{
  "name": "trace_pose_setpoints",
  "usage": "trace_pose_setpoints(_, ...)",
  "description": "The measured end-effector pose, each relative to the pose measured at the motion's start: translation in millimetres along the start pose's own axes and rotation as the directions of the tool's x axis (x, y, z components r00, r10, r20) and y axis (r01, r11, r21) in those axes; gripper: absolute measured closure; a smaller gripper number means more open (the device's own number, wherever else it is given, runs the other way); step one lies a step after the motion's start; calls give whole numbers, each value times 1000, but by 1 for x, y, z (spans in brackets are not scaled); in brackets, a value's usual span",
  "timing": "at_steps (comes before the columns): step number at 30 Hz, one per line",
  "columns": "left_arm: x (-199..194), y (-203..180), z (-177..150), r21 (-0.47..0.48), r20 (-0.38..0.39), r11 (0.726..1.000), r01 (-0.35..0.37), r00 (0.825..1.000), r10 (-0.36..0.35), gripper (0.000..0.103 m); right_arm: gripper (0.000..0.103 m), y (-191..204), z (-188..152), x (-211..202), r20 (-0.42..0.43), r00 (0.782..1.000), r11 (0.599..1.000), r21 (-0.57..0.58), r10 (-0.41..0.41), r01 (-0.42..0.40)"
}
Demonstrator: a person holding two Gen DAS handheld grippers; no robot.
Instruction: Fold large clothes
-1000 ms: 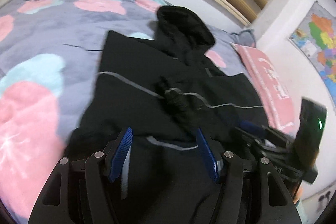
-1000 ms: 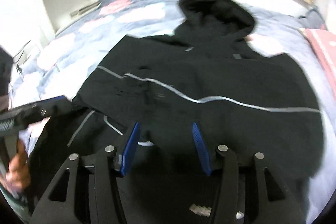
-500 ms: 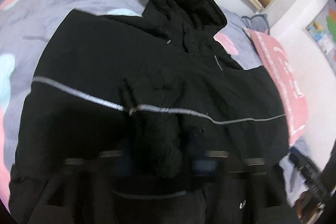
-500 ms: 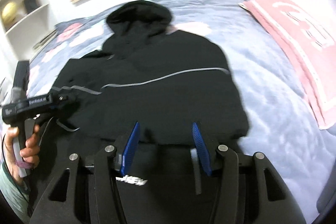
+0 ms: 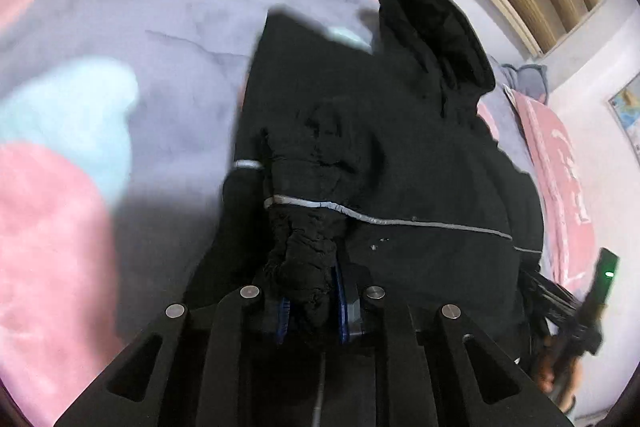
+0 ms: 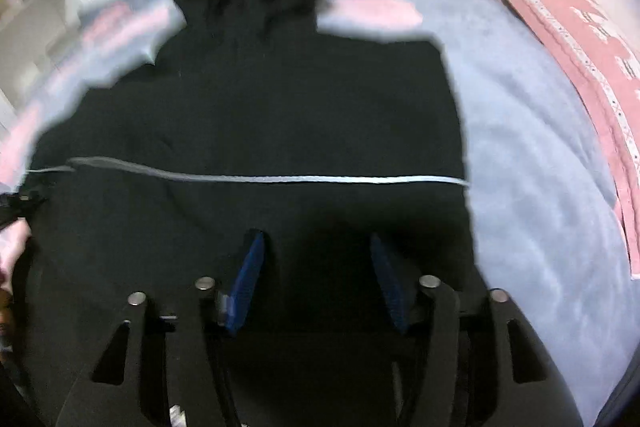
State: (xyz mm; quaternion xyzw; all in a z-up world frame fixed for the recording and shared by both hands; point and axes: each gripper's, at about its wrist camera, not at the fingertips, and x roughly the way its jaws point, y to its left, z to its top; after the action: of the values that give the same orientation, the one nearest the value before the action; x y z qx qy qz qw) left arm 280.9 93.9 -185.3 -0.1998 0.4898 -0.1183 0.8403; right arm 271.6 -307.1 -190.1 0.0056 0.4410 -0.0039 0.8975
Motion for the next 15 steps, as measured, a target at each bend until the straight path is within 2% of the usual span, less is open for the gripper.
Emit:
trace_pose_setpoints(3, -6, -7, -1, 39, 25, 999, -21, 1000, 20, 82, 38, 4, -5, -3, 25, 999, 999, -24, -32, 32)
trace_pose_setpoints(6, -26, -14, -4, 67, 90, 997, -43, 995, 37, 76, 38, -9, -1, -10, -3, 999, 999, -2, 32, -32)
trace_pose_setpoints(7, -39, -11, -7, 69, 112, 996, -47, 993, 39, 70, 38, -12, 2, -15, -9, 999, 999, 12, 48, -48)
trace_pose_setpoints(8, -53, -15, -10, 77, 149, 995, -63, 988, 51, 64, 37, -18, 3, -28, 3, 997, 996, 42, 81, -81)
trace_pose_setpoints(11, -90, -33, -19, 130, 284, 981, -143, 953, 101, 62, 35, -20, 3, -62, 91, 981, 982, 63, 171, -177)
trace_pose_setpoints(12, -99, -39, -22, 128, 315, 983, -135, 945, 88, 61, 31, -16, 5, -70, 114, 979, 983, 48, 171, -177)
trace_pose_setpoints(13, -103, -44, -22, 125, 326, 986, -106, 943, 60, 58, 24, -10, 6, -75, 130, 980, 987, 23, 154, -158)
trace_pose_setpoints(15, -98, -63, -22, 165, 300, 985, -45, 954, -6, 54, 23, 9, 9, -74, 138, 986, 995, -51, 95, -88)
